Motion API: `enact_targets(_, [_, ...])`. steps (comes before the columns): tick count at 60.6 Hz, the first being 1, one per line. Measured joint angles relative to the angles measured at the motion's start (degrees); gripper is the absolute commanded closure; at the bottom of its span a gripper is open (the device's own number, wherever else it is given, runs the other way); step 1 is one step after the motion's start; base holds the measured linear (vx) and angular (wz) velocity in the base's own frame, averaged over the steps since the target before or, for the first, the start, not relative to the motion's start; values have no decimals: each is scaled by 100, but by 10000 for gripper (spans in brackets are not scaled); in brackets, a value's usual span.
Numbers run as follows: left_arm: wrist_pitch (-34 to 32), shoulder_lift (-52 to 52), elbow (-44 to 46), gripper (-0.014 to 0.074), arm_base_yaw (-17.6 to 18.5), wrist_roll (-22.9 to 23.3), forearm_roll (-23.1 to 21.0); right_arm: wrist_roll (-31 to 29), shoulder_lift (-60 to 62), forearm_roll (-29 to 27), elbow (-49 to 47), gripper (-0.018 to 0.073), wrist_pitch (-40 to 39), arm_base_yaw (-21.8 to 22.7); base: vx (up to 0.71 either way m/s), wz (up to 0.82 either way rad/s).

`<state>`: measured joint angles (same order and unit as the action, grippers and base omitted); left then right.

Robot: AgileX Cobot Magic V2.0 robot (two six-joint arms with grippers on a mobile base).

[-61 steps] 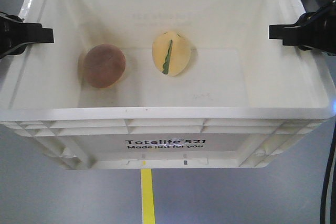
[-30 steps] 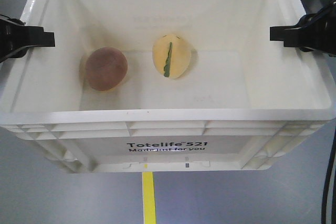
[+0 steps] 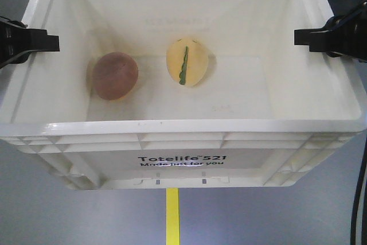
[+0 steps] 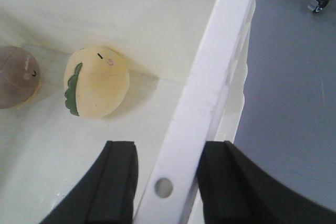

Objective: Place moving items into box and shelve
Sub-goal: 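Keep holding the crate level with both grippers during driving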

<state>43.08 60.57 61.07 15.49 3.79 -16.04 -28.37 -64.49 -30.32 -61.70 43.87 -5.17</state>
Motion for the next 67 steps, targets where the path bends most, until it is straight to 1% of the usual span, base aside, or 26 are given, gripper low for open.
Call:
enact_targets(32, [0,0,0,603,0,0,0,0,0,0,0,565,11,0,26,6])
enact_targets(67, [0,0,0,603,0,5,0,0,0,0,0,565,11,0,39,4])
